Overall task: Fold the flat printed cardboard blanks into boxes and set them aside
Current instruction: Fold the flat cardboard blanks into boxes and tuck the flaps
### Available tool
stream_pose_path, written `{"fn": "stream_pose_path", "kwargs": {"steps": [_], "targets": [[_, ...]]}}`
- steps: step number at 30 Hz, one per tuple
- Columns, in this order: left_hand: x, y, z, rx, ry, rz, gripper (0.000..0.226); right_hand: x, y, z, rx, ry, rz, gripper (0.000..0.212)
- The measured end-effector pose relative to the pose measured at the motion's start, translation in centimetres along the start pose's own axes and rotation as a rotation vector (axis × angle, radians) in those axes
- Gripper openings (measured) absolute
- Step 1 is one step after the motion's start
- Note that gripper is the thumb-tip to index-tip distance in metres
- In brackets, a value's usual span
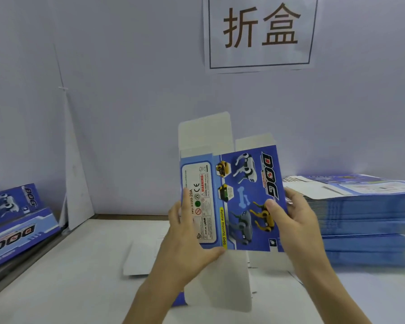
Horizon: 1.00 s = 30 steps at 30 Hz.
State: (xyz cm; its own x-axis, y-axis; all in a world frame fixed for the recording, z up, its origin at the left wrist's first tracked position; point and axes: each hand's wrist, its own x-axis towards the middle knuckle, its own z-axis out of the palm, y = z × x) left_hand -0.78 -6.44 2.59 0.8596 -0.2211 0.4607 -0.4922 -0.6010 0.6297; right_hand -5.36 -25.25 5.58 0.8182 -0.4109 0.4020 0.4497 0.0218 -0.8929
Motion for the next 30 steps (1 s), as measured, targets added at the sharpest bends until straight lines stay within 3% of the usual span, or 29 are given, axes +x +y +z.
{"fn": "stream_pose_path", "kwargs": {"steps": [5,9,12,17,20,23,26,29,30], "targets": [[-0.1,-0.2,0.5,-0.107,0.061,-0.042,0.136,-0.2,0.5,0.6,-0.031,-0.053,-0.058,0.019],[-0.1,-0.5,0.3,-0.158,-0.073,-0.043,0.141,0.1,0.5,0.0,0.004,-0.033,-0.061,0.018],[-0.1,-0.3,0.2,-0.190,-0.079,-0.086,0.138,0.4,0.4,-0.6,0.005,-0.056,-0.041,0.024],[-0.2,0.3,0.2,-0.300,-0.076,-0.079,0.133,-0.2,0.3,0.2,-0.239,-0.032,-0.151,0.046],[-0.3,1.0,-0.7,-0.399,-0.180,-0.068,0.129,-0.5,0.2,0.3,-0.385,-0.025,-0.123,0.062],[-0.7,2.0,-1.6,-0.554,-0.335,-0.053,0.114,-0.6,0.1,0.5,-0.455,-0.005,-0.145,0.061],[-1.5,2.7,-2.1,-0.698,-0.519,0.032,0.095,-0.9,0.6,1.4,-0.331,-0.108,-0.129,0.050],[-1.8,3.5,-2.3,-1.060,-0.550,-0.111,0.072,-1.0,1.3,2.1,-0.317,-0.261,-0.048,0.084],[-1.6,3.5,-2.2,-1.155,-0.507,-0.167,0.062,-0.9,1.5,2.0,-0.323,-0.267,-0.037,0.085]]}}
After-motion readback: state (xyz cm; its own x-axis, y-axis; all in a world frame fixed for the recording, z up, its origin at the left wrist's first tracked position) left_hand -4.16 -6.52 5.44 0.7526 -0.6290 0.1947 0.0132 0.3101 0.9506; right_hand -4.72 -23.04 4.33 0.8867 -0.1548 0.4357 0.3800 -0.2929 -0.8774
